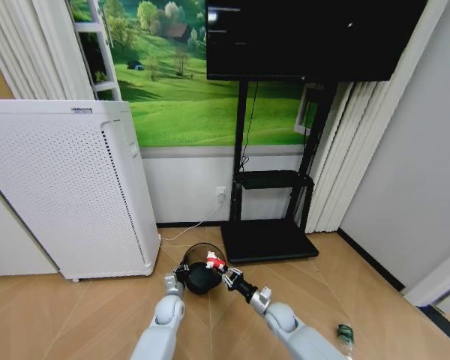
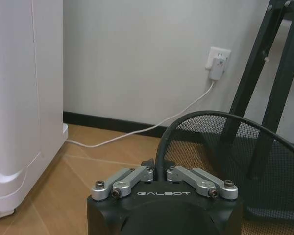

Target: Pick up the trash bin and place the garbage on the floor into it.

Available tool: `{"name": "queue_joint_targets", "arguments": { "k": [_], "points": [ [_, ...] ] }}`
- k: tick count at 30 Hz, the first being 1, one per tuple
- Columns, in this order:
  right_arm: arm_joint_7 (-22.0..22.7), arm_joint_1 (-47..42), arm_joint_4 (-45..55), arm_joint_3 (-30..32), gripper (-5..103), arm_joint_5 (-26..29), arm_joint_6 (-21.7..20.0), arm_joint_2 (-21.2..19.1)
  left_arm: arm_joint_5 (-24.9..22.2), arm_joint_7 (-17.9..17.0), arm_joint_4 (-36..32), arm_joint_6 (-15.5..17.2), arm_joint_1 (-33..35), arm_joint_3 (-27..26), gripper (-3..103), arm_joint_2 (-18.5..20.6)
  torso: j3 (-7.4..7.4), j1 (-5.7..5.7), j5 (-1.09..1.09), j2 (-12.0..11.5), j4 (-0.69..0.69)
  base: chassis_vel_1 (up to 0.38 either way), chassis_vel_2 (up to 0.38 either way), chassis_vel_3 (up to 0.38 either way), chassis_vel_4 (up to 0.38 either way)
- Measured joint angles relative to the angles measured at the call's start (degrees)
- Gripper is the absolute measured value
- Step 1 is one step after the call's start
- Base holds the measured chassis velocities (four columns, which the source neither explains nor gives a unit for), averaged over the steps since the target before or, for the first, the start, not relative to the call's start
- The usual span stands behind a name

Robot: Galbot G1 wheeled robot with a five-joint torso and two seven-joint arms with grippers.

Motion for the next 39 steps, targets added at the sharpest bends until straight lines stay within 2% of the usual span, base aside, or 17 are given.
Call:
{"name": "queue_joint_targets", "arguments": {
  "k": [6,11,14,15,17,18,19,20,22,23,25,28,39],
  "points": [
    [0.3,0.6,0.3,-1.0,17,0.6,-0.7,0.2,-0.5,0.0,0.2,0.1,-0.4,0.5,6,-0.1,0.0,0.0,0.0,0.0,0.0,0.0,0.0,0.0,0.0],
    [0.2,0.5,-0.5,-1.4,38,0.3,-0.7,1.6,-1.5,-0.5,-0.7,0.6,-0.5,0.8,6,0.0,0.0,0.0,0.01,0.0,0.0,0.0,0.0,0.0,0.0],
    [0.2,0.6,-0.7,-1.5,44,0.3,-0.6,1.9,-1.8,-0.5,-0.8,0.7,-0.6,0.8,6,0.1,0.0,0.0,0.01,0.0,0.0,0.0,0.0,0.0,0.0],
    [0.2,0.7,-0.9,-1.6,55,0.3,-0.5,2.1,-2.0,-0.5,-0.8,0.7,-0.7,0.8,6,0.3,0.0,0.0,0.01,0.0,0.0,0.0,0.0,0.0,0.0],
    [0.2,0.9,-1.0,-1.6,55,0.3,-0.5,2.1,-2.1,-0.5,-0.8,0.7,-0.7,0.7,6,0.4,0.0,0.0,0.01,0.0,0.0,0.0,0.0,0.0,0.0],
    [0.2,1.1,-1.1,-1.7,65,0.4,-0.5,2.0,-2.2,-0.5,-0.8,0.7,-0.8,0.6,6,0.4,-0.01,0.0,0.01,0.0,0.0,0.0,0.0,0.0,0.0],
    [0.2,1.1,-1.1,-1.7,65,0.4,-0.5,2.0,-2.2,-0.5,-0.8,0.7,-0.8,0.6,6,0.4,-0.01,0.0,0.01,0.0,0.0,0.0,0.0,0.0,0.0],
    [0.2,1.3,-1.1,-1.7,71,0.5,-0.5,2.0,-2.2,-0.5,-0.7,0.7,-0.9,0.5,6,0.4,0.0,0.0,0.01,0.0,0.0,0.0,0.0,0.0,0.0],
    [0.2,1.5,-1.2,-1.7,71,0.5,-0.5,2.0,-2.3,-0.5,-0.6,0.7,-0.9,0.5,6,0.4,0.0,0.0,0.0,0.0,0.0,0.0,0.0,0.0,0.0],
    [0.2,1.7,-1.4,-1.7,82,0.6,-0.5,2.2,-2.4,-0.5,-0.5,0.7,-1.1,0.5,6,0.4,0.0,0.0,0.0,0.0,0.0,0.0,0.0,0.0,0.0],
    [0.2,1.7,-1.5,-1.7,82,0.7,-0.5,2.4,-2.4,-0.5,-0.5,0.7,-1.2,0.4,6,0.3,0.0,0.0,0.01,0.0,0.0,0.0,0.0,0.0,0.0],
    [0.2,1.7,-1.8,-1.6,97,0.7,-0.3,2.9,-2.5,-0.5,-0.5,0.7,-1.3,0.3,6,0.2,-0.01,0.0,0.01,0.0,0.0,0.0,0.0,0.0,0.0],
    [0.5,2.5,-4.9,0.1,100,0.9,0.0,6.7,-3.2,-0.3,-2.4,0.7,-0.8,-0.4,6,0.5,0.0,0.0,0.01,0.0,0.0,0.0,0.0,0.0,0.0]
  ]
}}
